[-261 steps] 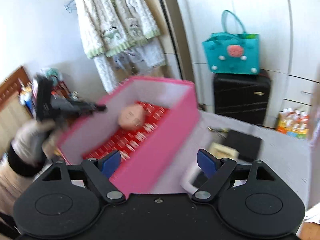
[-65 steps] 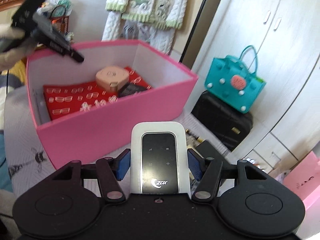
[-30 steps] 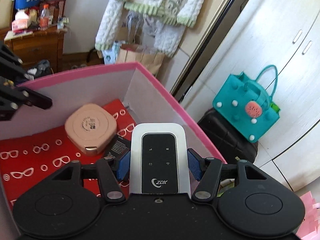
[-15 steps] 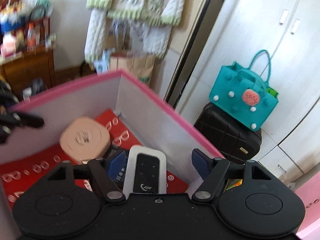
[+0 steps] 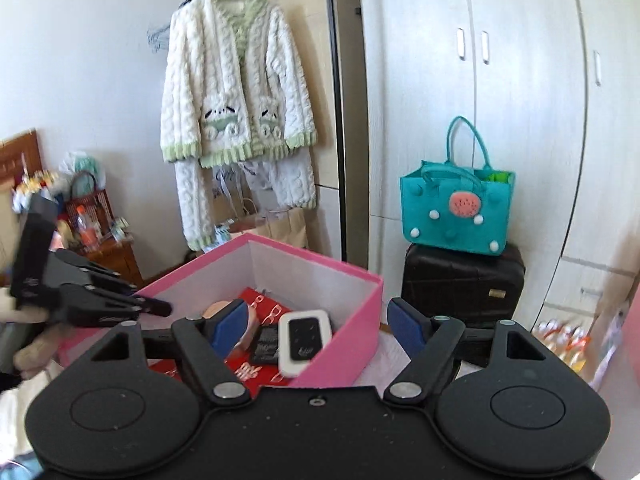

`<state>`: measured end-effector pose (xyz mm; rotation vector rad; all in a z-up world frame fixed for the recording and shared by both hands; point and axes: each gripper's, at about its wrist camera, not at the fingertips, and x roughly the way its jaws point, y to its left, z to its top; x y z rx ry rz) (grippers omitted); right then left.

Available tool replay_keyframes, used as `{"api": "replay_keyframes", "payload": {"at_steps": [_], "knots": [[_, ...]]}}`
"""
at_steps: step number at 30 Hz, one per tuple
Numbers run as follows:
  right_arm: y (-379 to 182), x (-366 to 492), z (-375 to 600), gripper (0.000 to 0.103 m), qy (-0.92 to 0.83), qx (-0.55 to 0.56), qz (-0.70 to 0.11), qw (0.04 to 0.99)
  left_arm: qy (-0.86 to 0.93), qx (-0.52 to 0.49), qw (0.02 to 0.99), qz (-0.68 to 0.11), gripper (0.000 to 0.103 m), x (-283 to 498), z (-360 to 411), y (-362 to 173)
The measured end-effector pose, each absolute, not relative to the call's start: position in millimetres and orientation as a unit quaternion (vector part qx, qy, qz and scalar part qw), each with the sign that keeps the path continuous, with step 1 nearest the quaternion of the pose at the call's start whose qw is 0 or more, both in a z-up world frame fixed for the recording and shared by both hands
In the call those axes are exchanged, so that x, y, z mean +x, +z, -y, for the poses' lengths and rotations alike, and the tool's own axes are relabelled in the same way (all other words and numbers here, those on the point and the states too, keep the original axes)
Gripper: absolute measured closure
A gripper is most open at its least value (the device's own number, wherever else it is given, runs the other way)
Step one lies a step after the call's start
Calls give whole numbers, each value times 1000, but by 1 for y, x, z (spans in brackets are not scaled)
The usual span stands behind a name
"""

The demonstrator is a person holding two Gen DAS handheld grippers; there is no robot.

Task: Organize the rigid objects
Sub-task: 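Carry the white router into the pink box and release it, then grasp the yellow star-shaped clip with the right tool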

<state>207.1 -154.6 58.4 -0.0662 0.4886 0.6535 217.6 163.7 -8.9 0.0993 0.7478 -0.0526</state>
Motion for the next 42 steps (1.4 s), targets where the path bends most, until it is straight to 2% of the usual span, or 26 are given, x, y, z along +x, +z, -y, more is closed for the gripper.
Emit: {"api": "replay_keyframes", "payload": {"at_steps": [9, 16, 22, 24, 26, 27, 31, 37, 39, 40, 42], "knots": [[32, 142, 193, 21, 315, -94, -208, 921, -22, 52, 929, -365, 98, 217, -161, -10], [-22, 130, 203, 21, 284, -71, -283, 914, -19, 57, 930, -362, 98, 216, -160, -10], [-59, 133, 226, 25, 261, 17, -333, 906, -16, 62, 930, -362, 98, 216, -160, -10], [-64, 136, 236, 31, 247, 46, -339, 907, -17, 65, 930, -362, 98, 216, -159, -10], [-69, 139, 237, 59, 230, 31, -344, 910, -16, 68, 930, -362, 98, 216, -158, -10], [-71, 139, 233, 60, 226, 4, -345, 911, -15, 68, 930, -361, 98, 216, -158, -10], [-76, 138, 224, 60, 226, -46, -335, 914, -15, 71, 931, -358, 98, 216, -157, -10], [-80, 148, 224, 43, 204, -30, -334, 920, -14, 74, 931, -358, 98, 215, -156, -9], [-81, 148, 221, 43, 201, -37, -331, 921, -13, 76, 931, -358, 98, 215, -156, -9], [-81, 147, 218, 50, 200, -48, -327, 922, -13, 76, 931, -358, 98, 215, -156, -9], [-79, 146, 216, 52, 203, -53, -328, 921, -13, 76, 931, -358, 98, 215, -156, -9]]}}
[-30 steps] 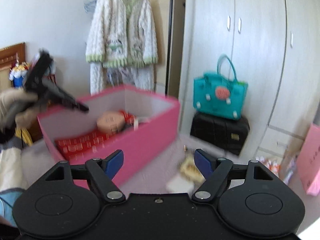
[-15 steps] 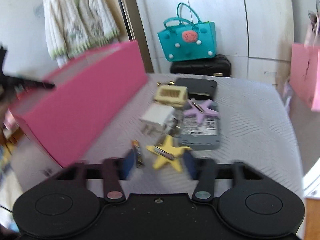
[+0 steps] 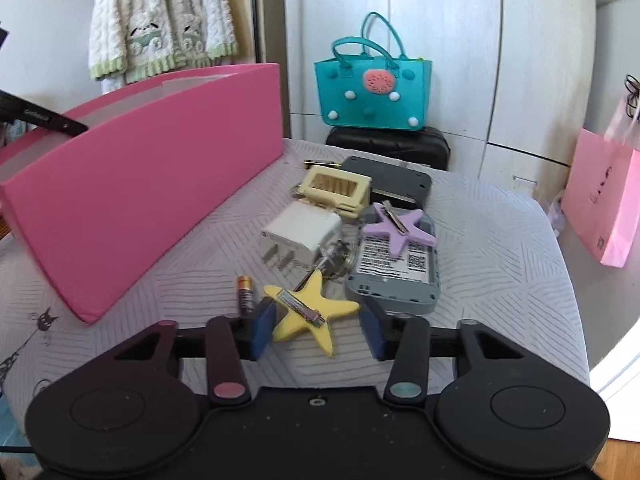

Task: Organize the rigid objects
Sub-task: 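Grasp the yellow star-shaped clip with the right tool, then carry the yellow star clip into the pink box and open the right tool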

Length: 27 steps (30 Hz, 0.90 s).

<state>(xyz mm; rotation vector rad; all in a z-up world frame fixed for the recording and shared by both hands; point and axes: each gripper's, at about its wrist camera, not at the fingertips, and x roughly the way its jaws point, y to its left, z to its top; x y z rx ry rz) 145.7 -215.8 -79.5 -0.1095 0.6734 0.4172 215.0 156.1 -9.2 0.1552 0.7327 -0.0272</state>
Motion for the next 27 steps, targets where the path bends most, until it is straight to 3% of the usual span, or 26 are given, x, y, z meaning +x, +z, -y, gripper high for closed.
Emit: {"api": "replay_keyframes", "payload": {"at_steps": [11, 27], "knots": [[-53, 133, 222, 52, 202, -49, -302, 930, -13, 73, 931, -358, 97, 215, -156, -9], [52, 165, 153, 52, 344, -74, -236, 906, -10, 72, 932, -355, 97, 214, -156, -8]]}}
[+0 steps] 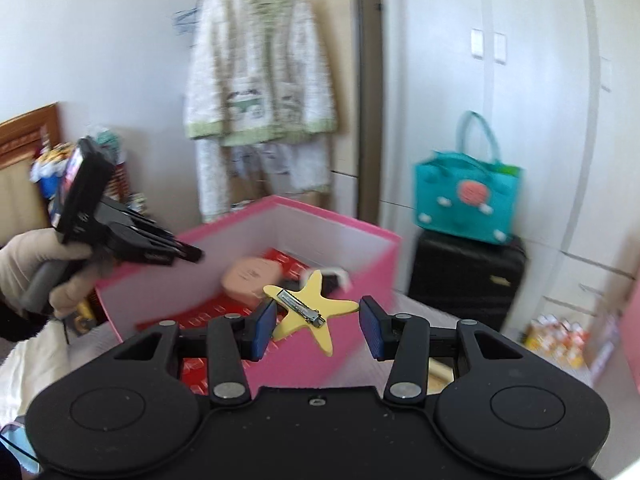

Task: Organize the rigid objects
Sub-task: 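Carry the yellow star clip into the pink box and open the right tool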

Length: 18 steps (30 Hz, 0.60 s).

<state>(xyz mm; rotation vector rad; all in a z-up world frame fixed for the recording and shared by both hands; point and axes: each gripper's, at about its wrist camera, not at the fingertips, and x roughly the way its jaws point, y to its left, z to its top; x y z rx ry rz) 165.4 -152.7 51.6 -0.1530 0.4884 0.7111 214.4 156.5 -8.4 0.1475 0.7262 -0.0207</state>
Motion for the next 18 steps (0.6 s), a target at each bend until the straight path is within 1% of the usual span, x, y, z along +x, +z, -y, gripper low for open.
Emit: {"api": "replay_keyframes", "payload": {"at_steps": [4, 9, 18], "knots": [[50, 197, 109, 52, 378, -110, -255, 883, -10, 71, 932, -355, 97, 215, -156, -9], [32, 238, 52, 52, 399, -196, -282, 850, -10, 66, 933, -355, 97, 216, -157, -9], [11, 292, -3, 52, 401, -275, -342, 804, -9, 74, 933, -352, 97, 215, -153, -9]]}}
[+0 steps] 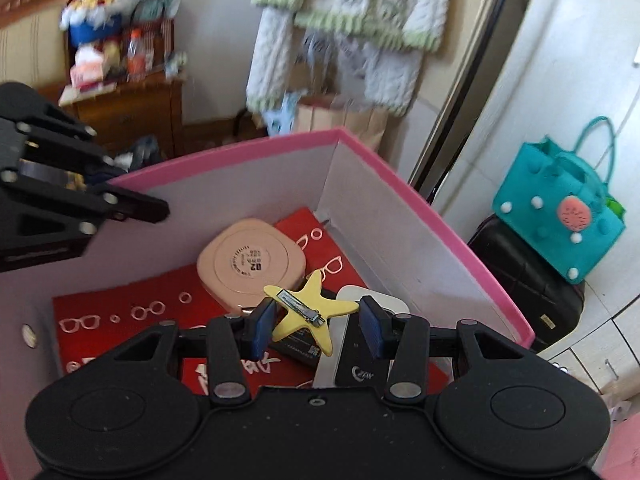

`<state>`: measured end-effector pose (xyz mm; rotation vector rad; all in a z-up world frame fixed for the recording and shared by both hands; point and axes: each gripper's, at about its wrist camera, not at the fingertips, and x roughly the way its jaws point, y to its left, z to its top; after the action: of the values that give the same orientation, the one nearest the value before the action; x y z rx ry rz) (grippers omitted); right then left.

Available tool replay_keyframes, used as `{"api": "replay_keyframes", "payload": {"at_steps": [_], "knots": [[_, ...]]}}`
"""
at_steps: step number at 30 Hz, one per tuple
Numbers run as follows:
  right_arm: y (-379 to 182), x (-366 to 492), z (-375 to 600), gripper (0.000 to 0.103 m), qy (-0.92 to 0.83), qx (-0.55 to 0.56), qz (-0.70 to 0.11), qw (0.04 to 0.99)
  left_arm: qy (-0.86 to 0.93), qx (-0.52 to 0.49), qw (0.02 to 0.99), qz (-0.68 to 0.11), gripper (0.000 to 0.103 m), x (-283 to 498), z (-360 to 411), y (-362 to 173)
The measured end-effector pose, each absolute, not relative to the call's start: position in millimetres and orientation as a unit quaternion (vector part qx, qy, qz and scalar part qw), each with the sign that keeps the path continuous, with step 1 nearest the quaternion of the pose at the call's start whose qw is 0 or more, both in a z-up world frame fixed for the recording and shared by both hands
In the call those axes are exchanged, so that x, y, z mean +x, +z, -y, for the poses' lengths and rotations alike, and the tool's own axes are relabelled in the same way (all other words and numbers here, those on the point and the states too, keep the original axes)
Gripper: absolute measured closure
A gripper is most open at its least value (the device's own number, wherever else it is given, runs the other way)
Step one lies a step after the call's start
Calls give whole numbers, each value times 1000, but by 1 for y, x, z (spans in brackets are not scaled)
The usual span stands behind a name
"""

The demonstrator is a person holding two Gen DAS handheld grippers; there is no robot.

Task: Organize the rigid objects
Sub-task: 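Carry the yellow star clip into the pink box and open the right tool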

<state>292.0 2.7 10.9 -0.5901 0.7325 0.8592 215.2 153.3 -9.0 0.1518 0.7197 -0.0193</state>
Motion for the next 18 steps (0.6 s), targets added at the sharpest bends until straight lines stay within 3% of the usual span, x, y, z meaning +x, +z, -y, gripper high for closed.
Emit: {"api": "replay_keyframes", "payload": {"at_steps": [7, 9, 13, 15, 17, 18], "knots": [[-3, 306, -21, 50, 399, -299, -368, 784, -12, 73, 933, -353, 97, 216, -154, -8], [2, 299, -14, 37, 396, -299, -342, 798, -14, 70, 933, -353, 97, 215, -155, -8], [20, 286, 19, 34, 386, -248, -314, 831, -18, 61, 934, -352, 98, 215, -158, -8], [30, 277, 41, 27, 382, -212, -303, 847, -18, 60, 934, -351, 98, 215, -158, -8], [38, 266, 64, 12, 376, -174, -284, 865, -18, 61, 934, -351, 98, 215, -158, -8], [41, 261, 75, 11, 373, -157, -274, 873, -18, 61, 934, -351, 98, 215, -158, -8]]}}
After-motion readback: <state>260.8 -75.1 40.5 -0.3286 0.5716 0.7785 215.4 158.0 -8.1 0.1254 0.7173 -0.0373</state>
